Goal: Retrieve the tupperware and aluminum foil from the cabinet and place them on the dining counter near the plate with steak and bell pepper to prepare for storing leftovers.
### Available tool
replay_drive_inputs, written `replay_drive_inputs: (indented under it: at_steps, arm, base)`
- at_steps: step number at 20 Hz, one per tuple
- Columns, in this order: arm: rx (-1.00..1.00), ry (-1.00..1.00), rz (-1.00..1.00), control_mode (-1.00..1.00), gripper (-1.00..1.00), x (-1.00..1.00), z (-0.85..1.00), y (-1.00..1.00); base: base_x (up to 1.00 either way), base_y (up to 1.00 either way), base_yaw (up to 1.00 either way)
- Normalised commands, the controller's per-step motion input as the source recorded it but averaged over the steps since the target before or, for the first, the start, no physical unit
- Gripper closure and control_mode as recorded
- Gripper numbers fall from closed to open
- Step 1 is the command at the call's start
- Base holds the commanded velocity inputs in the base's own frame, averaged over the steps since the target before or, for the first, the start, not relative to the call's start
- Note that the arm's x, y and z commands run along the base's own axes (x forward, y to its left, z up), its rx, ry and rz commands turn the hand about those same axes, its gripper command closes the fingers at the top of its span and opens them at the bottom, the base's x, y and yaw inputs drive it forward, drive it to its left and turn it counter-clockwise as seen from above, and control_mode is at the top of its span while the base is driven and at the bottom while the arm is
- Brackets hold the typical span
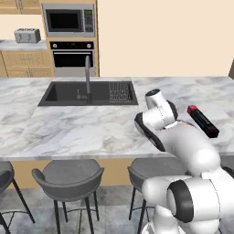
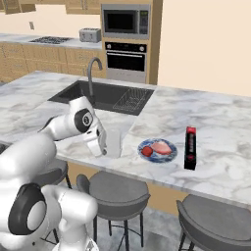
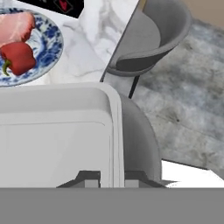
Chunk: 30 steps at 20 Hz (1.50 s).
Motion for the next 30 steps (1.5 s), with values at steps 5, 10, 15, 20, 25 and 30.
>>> replay_drive_inputs:
  at_steps: [5, 10, 15, 20, 25, 30]
  arm:
    - [0.0, 0.0, 0.0, -1.0, 1.0, 0.43, -0.4, -0.04]
    - [0.0, 0.0, 0.0, -1.0, 1.0, 0.38, -0.39, -0.08]
    - [0.0, 0.0, 0.0, -1.0, 1.0, 0.4, -0.38, -0.05]
    - [0.0, 0.0, 0.0, -1.0, 1.0, 0.41, -0.38, -0.04]
    - [0.0, 0.0, 0.0, -1.0, 1.0, 0.42, -0.39, -0.14]
    - [0.0, 0.0, 0.0, -1.0, 1.0, 0.37, -0.35, -0.13]
  base:
    - [0.0, 0.0, 0.0]
    - [0.0, 0.0, 0.0]
    - [0.0, 0.0, 0.0]
    - [0.0, 0.0, 0.0]
    - [0.0, 0.0, 0.0]
    - [0.0, 0.0, 0.0]
